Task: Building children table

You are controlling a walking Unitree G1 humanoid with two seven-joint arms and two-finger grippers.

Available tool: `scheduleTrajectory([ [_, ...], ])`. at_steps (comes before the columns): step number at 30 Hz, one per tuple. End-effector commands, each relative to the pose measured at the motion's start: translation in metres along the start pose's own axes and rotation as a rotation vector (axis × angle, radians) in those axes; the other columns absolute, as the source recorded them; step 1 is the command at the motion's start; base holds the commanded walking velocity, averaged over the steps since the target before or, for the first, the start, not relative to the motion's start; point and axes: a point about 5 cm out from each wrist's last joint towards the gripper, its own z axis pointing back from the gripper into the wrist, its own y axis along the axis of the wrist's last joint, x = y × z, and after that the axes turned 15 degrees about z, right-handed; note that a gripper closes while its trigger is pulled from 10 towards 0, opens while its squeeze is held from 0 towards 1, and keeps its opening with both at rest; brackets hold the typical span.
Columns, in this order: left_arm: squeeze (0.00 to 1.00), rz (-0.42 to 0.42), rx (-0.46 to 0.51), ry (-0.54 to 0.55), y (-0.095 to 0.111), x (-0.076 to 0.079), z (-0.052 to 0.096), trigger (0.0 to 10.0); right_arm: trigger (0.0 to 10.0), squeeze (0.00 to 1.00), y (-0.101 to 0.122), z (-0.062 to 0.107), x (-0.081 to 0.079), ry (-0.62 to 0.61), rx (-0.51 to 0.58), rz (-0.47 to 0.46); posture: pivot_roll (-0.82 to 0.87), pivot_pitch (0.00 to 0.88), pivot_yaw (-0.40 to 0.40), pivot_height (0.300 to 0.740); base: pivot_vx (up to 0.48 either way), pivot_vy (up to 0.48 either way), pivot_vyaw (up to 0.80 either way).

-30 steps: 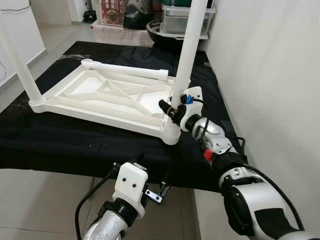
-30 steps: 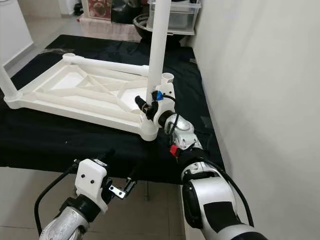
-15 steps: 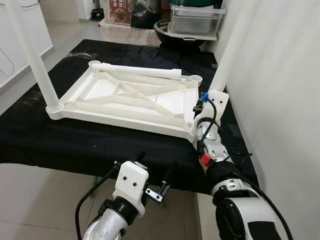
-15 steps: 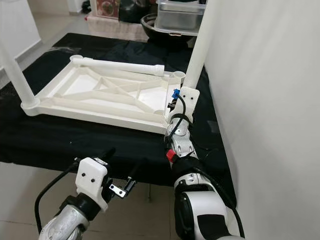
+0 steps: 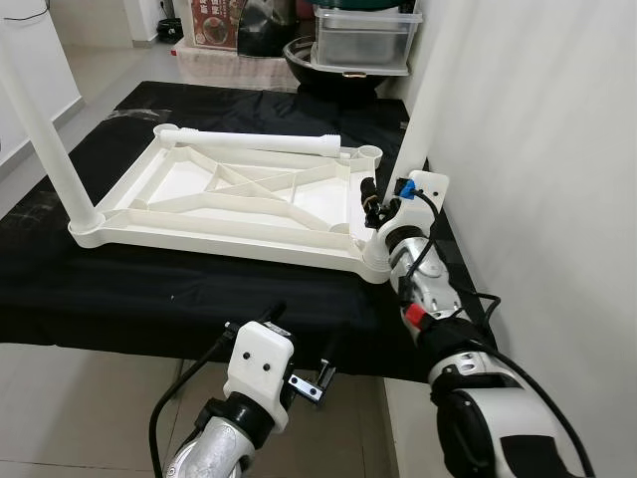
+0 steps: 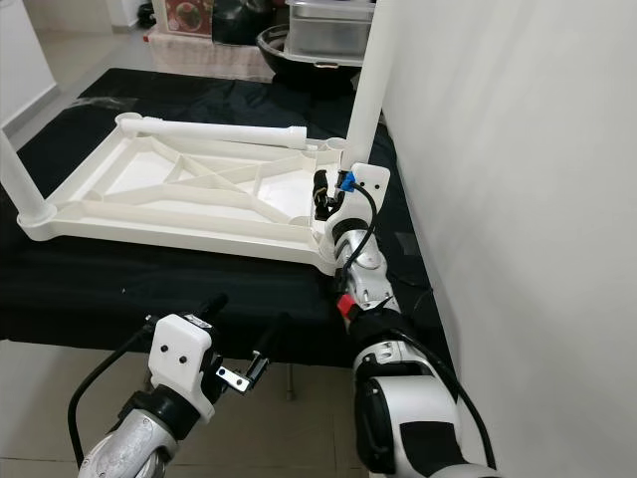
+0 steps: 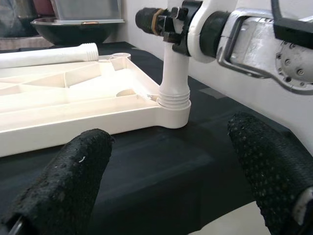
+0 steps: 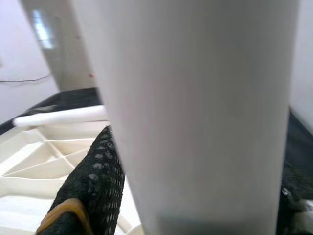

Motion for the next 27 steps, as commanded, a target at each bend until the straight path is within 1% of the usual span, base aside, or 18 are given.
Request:
scheduleTrajectory([
  [1,0.00,0.002,-0.018,0.007,-0.003,-0.001,0.001,10.0,10.0,0.00,0.004,0.001,-0.012,0.308,0.030,-0.056,0.10,0.089,-0.095,0.740,0.000,0.000,0.00],
  [2,0.00,0.002,-0.018,0.007,-0.003,-0.001,0.001,10.0,10.0,0.00,0.004,0.001,-0.012,0.308,0.030,-0.056,0.10,0.089,-0.095,0.740,0.000,0.000,0.00],
  [3,0.00,0.001,-0.018,0.007,-0.003,-0.001,0.001,10.0,10.0,0.00,0.004,0.004,-0.015,0.449,0.030,-0.065,0.10,0.089,-0.094,0.740,0.000,0.000,0.00],
  [4,0.00,0.001,-0.018,0.007,-0.003,-0.001,0.001,10.0,10.0,0.00,0.004,0.004,-0.015,0.449,0.030,-0.065,0.10,0.089,-0.094,0.740,0.000,0.000,0.00],
  [5,0.00,0.001,-0.018,0.007,-0.003,-0.001,0.001,10.0,10.0,0.00,0.000,0.008,-0.023,0.631,-0.001,-0.058,0.11,0.090,-0.093,0.740,0.000,0.000,0.00],
  [6,0.00,0.001,-0.018,0.007,-0.003,-0.001,0.001,10.0,10.0,0.00,0.000,0.008,-0.023,0.631,-0.001,-0.058,0.11,0.090,-0.093,0.740,0.000,0.000,0.00],
  [7,0.00,0.001,-0.019,0.008,-0.003,-0.001,0.001,10.0,10.0,0.00,-0.004,0.015,-0.032,0.821,-0.030,-0.035,0.10,0.091,-0.090,0.740,0.000,0.000,0.00],
  [8,0.00,0.001,-0.019,0.008,-0.003,-0.001,0.001,10.0,10.0,0.00,-0.004,0.015,-0.032,0.821,-0.030,-0.035,0.10,0.091,-0.090,0.740,0.000,0.000,0.00],
  [9,0.00,0.001,-0.020,0.009,-0.003,-0.001,0.001,10.0,10.0,0.00,-0.009,0.020,-0.040,0.963,-0.063,-0.011,0.11,0.091,-0.094,0.740,0.000,0.000,0.00],
  [10,0.00,0.001,-0.020,0.009,-0.003,-0.001,0.001,10.0,10.0,0.00,-0.009,0.020,-0.040,0.963,-0.063,-0.011,0.11,0.091,-0.094,0.740,0.000,0.000,0.00],
  [11,0.00,0.000,-0.020,0.010,-0.003,-0.001,0.001,10.0,10.0,0.00,-0.012,0.022,-0.047,1.048,-0.079,0.000,0.11,0.092,-0.098,0.740,0.000,0.000,0.00],
  [12,0.00,0.000,-0.020,0.010,-0.003,-0.001,0.001,10.0,10.0,0.00,-0.012,0.022,-0.047,1.048,-0.079,0.000,0.11,0.092,-0.098,0.740,0.000,0.000,0.00],
  [13,0.00,-0.001,-0.021,0.011,-0.003,-0.002,0.001,10.0,10.0,0.00,-0.012,0.021,-0.052,1.067,-0.074,0.028,0.11,0.092,-0.098,0.740,0.000,0.000,0.00],
  [15,0.00,-0.002,-0.020,0.012,-0.003,-0.001,0.001,10.0,10.0,0.00,-0.010,0.017,-0.055,1.035,-0.065,0.039,0.12,0.091,-0.099,0.740,0.000,0.000,0.00],
  [16,0.00,-0.003,-0.020,0.013,-0.003,-0.001,0.001,10.0,4.4,0.00,-0.006,0.013,-0.057,0.989,-0.047,0.046,0.12,0.091,-0.099,0.740,0.000,0.000,0.00],
  [17,0.00,-0.003,-0.020,0.013,-0.003,-0.001,0.001,10.0,0.0,0.00,-0.002,0.009,-0.058,0.963,-0.025,0.019,0.12,0.092,-0.098,0.740,0.000,0.000,0.00],
  [21,0.00,-0.003,-0.021,0.012,-0.003,-0.001,0.002,10.0,0.0,0.00,0.004,0.005,-0.053,0.905,0.001,-0.010,0.11,0.087,-0.094,0.740,0.000,0.000,0.00],
  [27,0.00,-0.002,-0.023,0.010,-0.004,-0.001,0.002,10.0,0.0,0.00,0.002,0.003,-0.044,0.813,-0.016,0.007,0.11,0.080,-0.098,0.740,0.000,0.000,0.00],
])
